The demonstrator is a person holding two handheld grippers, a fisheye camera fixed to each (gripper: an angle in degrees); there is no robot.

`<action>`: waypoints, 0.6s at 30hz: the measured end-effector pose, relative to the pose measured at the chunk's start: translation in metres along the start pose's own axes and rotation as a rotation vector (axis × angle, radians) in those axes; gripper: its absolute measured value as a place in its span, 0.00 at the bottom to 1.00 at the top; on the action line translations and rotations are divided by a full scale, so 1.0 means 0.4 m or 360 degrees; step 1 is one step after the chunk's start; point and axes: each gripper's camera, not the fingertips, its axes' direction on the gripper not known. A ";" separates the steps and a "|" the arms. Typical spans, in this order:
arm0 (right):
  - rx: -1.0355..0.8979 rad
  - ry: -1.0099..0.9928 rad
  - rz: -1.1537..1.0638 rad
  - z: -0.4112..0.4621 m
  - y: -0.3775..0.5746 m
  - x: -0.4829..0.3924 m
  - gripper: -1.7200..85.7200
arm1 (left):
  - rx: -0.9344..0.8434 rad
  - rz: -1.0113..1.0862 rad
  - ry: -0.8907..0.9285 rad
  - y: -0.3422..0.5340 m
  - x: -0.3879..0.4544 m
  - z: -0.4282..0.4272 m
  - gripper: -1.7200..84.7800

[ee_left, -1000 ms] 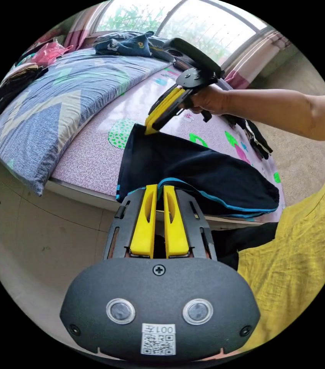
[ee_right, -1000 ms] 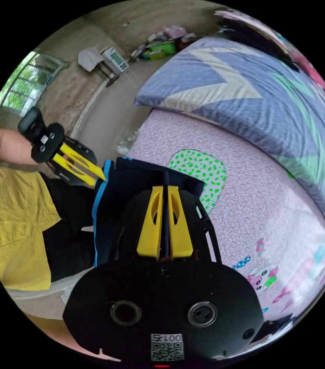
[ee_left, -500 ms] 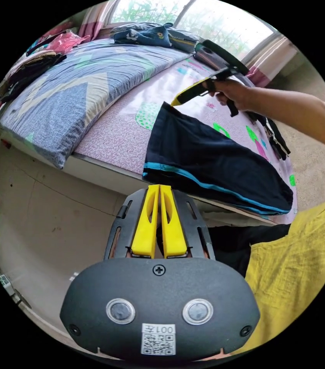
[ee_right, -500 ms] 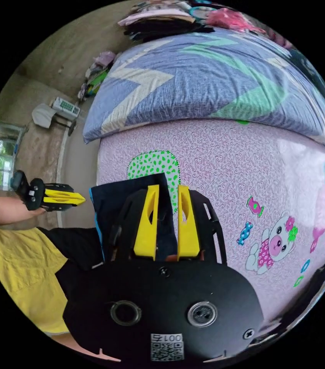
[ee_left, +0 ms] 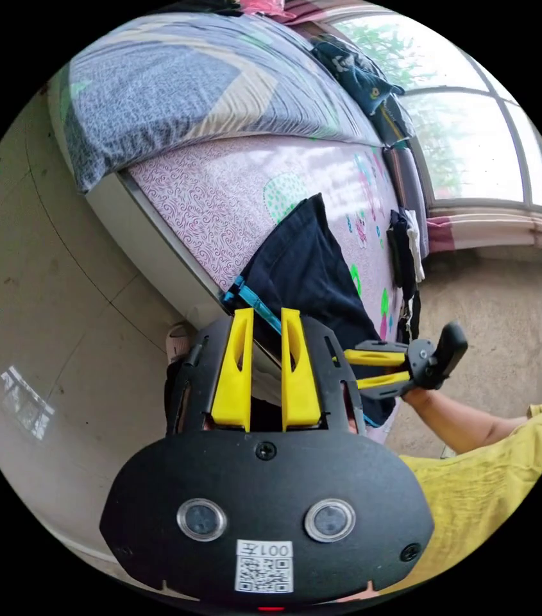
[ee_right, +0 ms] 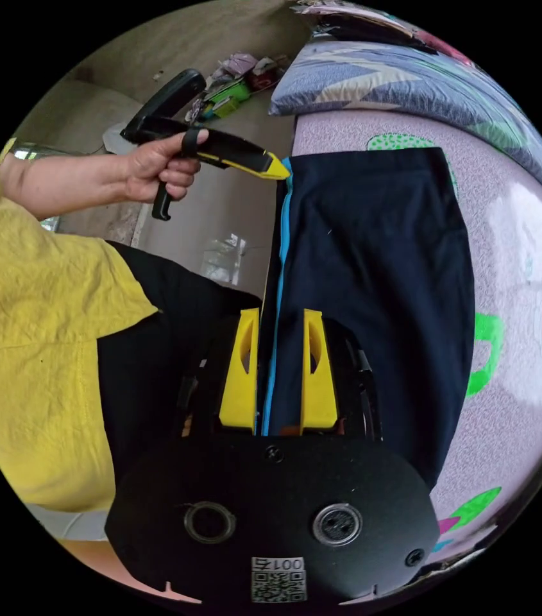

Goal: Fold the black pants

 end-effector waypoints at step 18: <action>0.0160 0.0212 0.0221 -0.091 0.104 -0.032 0.03 | -0.0074 -0.0038 -0.0094 -0.061 0.123 0.047 0.00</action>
